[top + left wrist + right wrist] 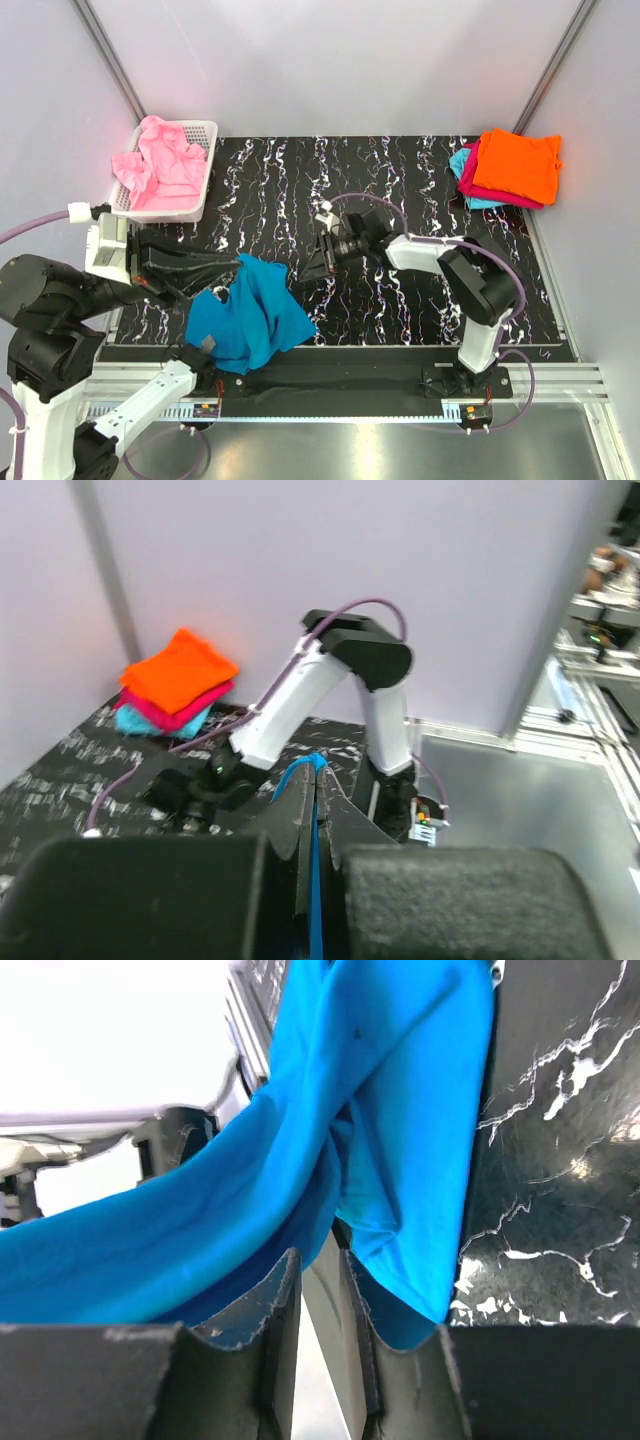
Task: Fold and stack the t-shirts
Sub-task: Flatten the tshirt out
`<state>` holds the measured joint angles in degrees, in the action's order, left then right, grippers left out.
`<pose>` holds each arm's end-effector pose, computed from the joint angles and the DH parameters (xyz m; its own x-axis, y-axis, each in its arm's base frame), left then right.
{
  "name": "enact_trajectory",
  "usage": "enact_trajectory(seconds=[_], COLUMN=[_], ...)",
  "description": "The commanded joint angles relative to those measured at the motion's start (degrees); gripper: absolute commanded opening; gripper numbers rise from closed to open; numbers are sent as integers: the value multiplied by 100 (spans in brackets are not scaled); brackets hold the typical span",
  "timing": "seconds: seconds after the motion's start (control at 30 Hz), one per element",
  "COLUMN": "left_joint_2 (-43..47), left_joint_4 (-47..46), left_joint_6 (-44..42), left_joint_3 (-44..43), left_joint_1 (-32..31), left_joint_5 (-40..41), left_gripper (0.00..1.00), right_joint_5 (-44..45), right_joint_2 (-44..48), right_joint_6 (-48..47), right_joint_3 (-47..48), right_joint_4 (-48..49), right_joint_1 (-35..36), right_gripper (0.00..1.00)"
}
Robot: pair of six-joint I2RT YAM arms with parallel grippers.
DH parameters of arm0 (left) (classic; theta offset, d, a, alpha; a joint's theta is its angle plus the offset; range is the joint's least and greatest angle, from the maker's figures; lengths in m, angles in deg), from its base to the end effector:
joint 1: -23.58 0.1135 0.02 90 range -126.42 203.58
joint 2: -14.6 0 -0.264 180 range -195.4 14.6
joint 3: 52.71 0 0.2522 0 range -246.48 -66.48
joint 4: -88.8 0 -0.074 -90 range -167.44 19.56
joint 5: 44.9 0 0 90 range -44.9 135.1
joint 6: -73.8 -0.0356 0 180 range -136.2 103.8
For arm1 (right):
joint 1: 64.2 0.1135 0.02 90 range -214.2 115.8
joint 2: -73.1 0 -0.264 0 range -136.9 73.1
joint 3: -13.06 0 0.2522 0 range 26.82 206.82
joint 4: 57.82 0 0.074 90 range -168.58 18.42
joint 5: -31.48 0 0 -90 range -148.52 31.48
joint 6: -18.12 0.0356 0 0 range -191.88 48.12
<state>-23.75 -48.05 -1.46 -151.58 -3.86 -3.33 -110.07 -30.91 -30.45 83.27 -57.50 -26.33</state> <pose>0.0146 -0.0376 0.5260 0.0172 -0.1992 -0.9798 0.9760 0.2163 -0.0268 0.2779 0.2514 0.1763 -0.9203 -0.1944 -0.3395 -0.3847 0.2915 0.8758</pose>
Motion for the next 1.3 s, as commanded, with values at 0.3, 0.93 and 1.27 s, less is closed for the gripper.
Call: enact_trajectory(seconds=[0.3,0.93,1.27], left_joint_2=[627,864,855], left_joint_4=[998,1500,1552], left_joint_6=[-288,-507,-578], left_joint_3=[46,257,292], left_joint_1=[-7,-16,-7], left_joint_5=[2345,3155,3348], left_gripper=[0,0,0], right_joint_5=[2096,3475,3468], right_joint_2=[-322,-32,-146], right_joint_6=[-1243,-803,-724], right_joint_3=[280,-239,-249], right_joint_4=[-1953,-2876,-3008], right_joint_1=[564,1750,1970], right_gripper=[40,39,28])
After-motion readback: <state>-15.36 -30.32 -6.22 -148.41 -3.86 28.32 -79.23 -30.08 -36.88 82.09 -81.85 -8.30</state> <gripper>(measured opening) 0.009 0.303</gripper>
